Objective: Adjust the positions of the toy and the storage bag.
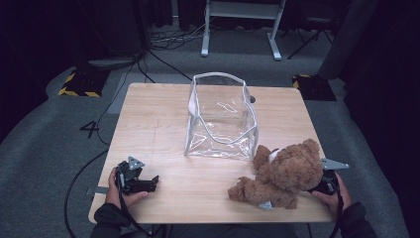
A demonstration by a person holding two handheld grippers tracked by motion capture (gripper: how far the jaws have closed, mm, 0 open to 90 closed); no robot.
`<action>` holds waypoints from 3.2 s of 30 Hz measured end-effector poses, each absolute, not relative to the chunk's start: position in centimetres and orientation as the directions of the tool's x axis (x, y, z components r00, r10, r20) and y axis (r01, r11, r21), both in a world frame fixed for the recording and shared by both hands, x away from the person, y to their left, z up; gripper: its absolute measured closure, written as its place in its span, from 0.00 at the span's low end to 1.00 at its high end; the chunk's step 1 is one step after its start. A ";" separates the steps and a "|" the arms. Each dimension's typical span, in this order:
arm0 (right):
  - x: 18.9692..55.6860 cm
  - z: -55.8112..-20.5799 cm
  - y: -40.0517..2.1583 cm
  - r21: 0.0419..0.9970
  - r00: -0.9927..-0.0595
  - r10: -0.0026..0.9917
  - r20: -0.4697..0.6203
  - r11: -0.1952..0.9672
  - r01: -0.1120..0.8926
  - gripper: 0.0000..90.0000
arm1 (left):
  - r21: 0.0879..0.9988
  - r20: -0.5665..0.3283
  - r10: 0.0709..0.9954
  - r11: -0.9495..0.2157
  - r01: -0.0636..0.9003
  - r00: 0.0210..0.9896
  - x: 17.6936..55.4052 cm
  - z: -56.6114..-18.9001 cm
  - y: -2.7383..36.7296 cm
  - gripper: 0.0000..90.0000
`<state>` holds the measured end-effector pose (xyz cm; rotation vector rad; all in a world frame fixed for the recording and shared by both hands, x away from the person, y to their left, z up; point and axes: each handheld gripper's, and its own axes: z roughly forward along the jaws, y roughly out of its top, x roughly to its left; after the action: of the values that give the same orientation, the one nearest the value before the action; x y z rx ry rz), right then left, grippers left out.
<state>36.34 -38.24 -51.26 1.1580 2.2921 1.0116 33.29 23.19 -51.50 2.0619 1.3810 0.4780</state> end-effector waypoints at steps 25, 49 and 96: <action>32.3 -45.7 -38.9 0.837 -0.682 0.731 0.011 0.366 0.406 0.21 | 0.728 -0.012 0.860 -0.342 0.594 0.510 32.8 -48.6 20.2 0.18; 30.1 -43.8 -36.8 0.871 -0.745 0.667 -0.010 0.372 0.322 0.22 | 0.766 0.001 0.836 -0.354 0.537 0.549 33.9 -45.6 18.3 0.18; 29.6 -42.8 -32.2 0.910 -0.725 0.689 0.012 0.292 0.293 0.14 | 0.891 -0.024 0.839 -0.229 0.392 0.543 42.7 -35.1 10.0 0.18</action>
<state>29.60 -32.21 -42.79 0.8816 2.1838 1.4141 42.71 10.01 -35.08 1.8331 1.0141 0.5918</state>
